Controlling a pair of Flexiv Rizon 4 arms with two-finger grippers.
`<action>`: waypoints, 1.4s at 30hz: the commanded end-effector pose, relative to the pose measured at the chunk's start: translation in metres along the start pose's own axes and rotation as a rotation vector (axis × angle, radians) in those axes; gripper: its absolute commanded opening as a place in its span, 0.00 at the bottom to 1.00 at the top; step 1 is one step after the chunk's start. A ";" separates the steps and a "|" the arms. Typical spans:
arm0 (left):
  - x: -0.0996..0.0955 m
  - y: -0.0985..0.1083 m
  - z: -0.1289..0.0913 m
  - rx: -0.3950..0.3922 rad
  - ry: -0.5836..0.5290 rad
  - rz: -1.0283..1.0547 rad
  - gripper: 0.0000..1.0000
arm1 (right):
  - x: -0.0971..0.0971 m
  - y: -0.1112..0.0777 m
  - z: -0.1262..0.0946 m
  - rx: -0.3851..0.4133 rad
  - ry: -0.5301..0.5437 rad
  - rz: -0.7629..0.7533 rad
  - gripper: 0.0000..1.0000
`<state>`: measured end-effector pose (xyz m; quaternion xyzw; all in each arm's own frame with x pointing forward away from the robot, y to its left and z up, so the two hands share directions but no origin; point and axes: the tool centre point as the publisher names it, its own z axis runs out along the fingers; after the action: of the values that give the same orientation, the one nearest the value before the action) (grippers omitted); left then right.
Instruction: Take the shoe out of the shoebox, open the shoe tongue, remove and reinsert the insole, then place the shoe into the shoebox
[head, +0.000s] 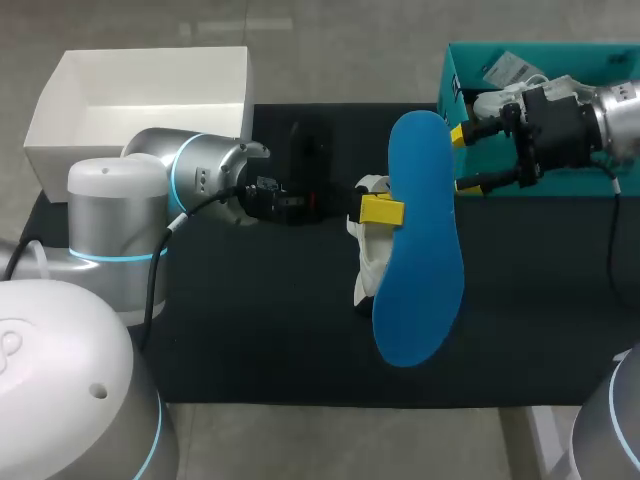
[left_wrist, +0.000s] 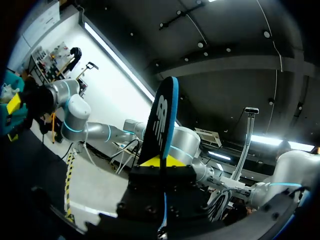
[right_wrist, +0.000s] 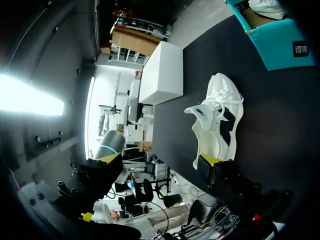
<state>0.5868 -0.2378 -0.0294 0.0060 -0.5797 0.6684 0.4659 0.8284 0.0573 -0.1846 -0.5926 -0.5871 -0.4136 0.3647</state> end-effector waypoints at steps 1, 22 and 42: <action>-0.005 0.001 -0.003 -0.032 -0.044 0.076 0.00 | 0.010 -0.009 -0.008 -0.036 0.094 0.075 1.00; -0.042 -0.008 -0.040 -0.419 -0.500 0.841 0.00 | 0.019 -0.007 -0.007 -0.027 0.104 0.073 1.00; -0.091 -0.011 -0.067 -0.502 -0.374 1.444 0.00 | 0.019 -0.009 0.003 -0.025 0.140 0.084 1.00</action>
<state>0.6721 -0.2332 -0.0835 -0.2509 -0.7240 0.6324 -0.1135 0.8185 0.0651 -0.1659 -0.5905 -0.5308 -0.4445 0.4146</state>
